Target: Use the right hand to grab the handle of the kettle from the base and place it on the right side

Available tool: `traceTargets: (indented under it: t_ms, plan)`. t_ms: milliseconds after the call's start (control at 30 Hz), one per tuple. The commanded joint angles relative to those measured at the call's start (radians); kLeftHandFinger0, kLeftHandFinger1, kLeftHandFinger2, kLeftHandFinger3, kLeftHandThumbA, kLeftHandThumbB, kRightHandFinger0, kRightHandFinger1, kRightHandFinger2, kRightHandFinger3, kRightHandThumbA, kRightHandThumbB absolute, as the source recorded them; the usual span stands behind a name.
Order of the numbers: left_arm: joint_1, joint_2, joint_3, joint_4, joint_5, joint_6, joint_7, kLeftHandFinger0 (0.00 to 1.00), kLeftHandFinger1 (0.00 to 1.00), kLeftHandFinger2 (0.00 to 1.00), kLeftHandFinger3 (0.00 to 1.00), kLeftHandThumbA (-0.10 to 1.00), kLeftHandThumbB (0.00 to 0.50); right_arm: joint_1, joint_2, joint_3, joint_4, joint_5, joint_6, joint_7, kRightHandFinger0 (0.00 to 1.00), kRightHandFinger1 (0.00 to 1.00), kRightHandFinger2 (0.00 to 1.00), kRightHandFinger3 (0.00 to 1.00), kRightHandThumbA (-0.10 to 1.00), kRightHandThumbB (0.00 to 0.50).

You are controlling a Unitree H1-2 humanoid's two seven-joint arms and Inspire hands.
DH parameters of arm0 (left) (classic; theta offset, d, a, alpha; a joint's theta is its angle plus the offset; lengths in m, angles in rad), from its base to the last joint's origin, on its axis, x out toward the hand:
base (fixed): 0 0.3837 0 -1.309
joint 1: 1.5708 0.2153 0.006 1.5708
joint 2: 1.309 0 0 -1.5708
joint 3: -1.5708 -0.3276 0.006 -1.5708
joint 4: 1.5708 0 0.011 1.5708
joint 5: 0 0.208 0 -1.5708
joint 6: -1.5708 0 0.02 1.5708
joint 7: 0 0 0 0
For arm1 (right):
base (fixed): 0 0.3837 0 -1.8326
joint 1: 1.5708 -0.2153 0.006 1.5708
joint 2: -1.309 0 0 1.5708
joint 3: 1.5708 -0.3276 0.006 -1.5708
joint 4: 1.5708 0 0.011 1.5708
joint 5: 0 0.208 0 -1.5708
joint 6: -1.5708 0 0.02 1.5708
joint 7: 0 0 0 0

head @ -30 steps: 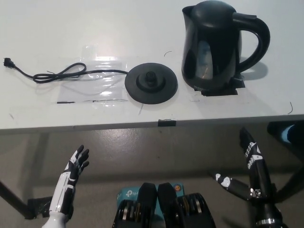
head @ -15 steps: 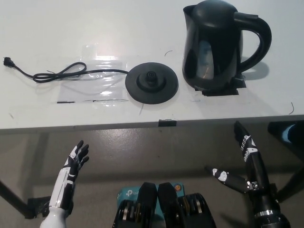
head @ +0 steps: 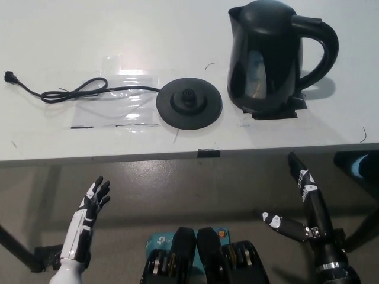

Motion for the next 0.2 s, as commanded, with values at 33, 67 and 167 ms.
traceTargets:
  t_ms: [33, 67, 167]
  plan:
    - [-0.01, 0.008, 0.008, -0.012, 0.014, -0.036, 0.012, 1.0, 1.0, 1.0, 1.0, 1.0, 0.5, -0.023, -0.009, 0.007, -0.009, -0.035, -0.038, 0.007, 1.0, 1.0, 1.0, 1.0, 0.99, 0.233]
    - [-0.013, 0.008, 0.008, -0.009, 0.018, -0.036, 0.014, 1.0, 1.0, 1.0, 1.0, 1.0, 0.5, -0.025, -0.011, 0.008, -0.008, -0.037, -0.034, 0.008, 1.0, 1.0, 1.0, 1.0, 1.0, 0.234]
    - [-0.019, 0.008, 0.009, -0.006, 0.016, -0.035, 0.015, 1.0, 1.0, 1.0, 1.0, 1.0, 0.5, -0.032, -0.011, 0.007, -0.003, -0.041, -0.03, 0.009, 1.0, 1.0, 1.0, 1.0, 1.0, 0.236]
